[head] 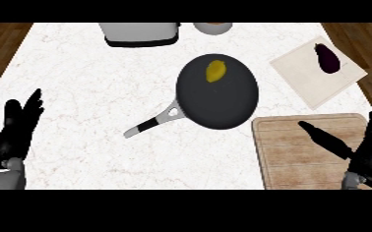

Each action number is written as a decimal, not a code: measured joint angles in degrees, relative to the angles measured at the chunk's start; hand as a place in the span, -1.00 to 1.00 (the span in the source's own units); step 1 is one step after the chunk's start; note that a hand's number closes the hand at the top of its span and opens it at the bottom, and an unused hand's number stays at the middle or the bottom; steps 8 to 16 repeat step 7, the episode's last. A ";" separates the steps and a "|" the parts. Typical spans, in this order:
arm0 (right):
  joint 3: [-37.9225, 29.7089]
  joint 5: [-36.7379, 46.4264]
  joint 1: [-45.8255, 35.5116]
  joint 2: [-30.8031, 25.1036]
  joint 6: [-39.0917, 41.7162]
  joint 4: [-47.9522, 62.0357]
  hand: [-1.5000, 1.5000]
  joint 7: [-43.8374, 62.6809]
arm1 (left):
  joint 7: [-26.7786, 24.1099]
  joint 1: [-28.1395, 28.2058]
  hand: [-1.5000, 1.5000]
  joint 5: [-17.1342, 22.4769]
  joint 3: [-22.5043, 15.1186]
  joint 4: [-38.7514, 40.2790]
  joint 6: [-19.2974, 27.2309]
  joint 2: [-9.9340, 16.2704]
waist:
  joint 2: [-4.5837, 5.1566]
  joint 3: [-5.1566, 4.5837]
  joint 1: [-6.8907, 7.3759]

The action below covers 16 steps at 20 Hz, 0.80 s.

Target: Pick the lemon from the cutting board and place it in the pan

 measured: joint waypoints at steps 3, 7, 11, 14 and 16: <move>-0.70 -2.59 9.75 -0.82 3.64 -9.49 -1.00 0.11 | -0.21 -0.57 0.00 0.03 -0.08 0.52 -0.36 -0.12 | 0.25 0.04 0.62; -3.87 -7.57 21.02 -1.82 8.98 -18.95 -1.00 -1.10 | 0.13 -0.99 0.00 -0.24 -0.58 -0.09 -0.52 -0.59 | 0.45 0.10 1.27; -3.87 -7.57 21.02 -1.82 8.98 -18.95 -1.00 -1.10 | 0.13 -0.99 0.00 -0.24 -0.58 -0.09 -0.52 -0.59 | 0.45 0.10 1.27; -3.87 -7.57 21.02 -1.82 8.98 -18.95 -1.00 -1.10 | 0.13 -0.99 0.00 -0.24 -0.58 -0.09 -0.52 -0.59 | 0.45 0.10 1.27; -3.87 -7.57 21.02 -1.82 8.98 -18.95 -1.00 -1.10 | 0.13 -0.99 0.00 -0.24 -0.58 -0.09 -0.52 -0.59 | 0.45 0.10 1.27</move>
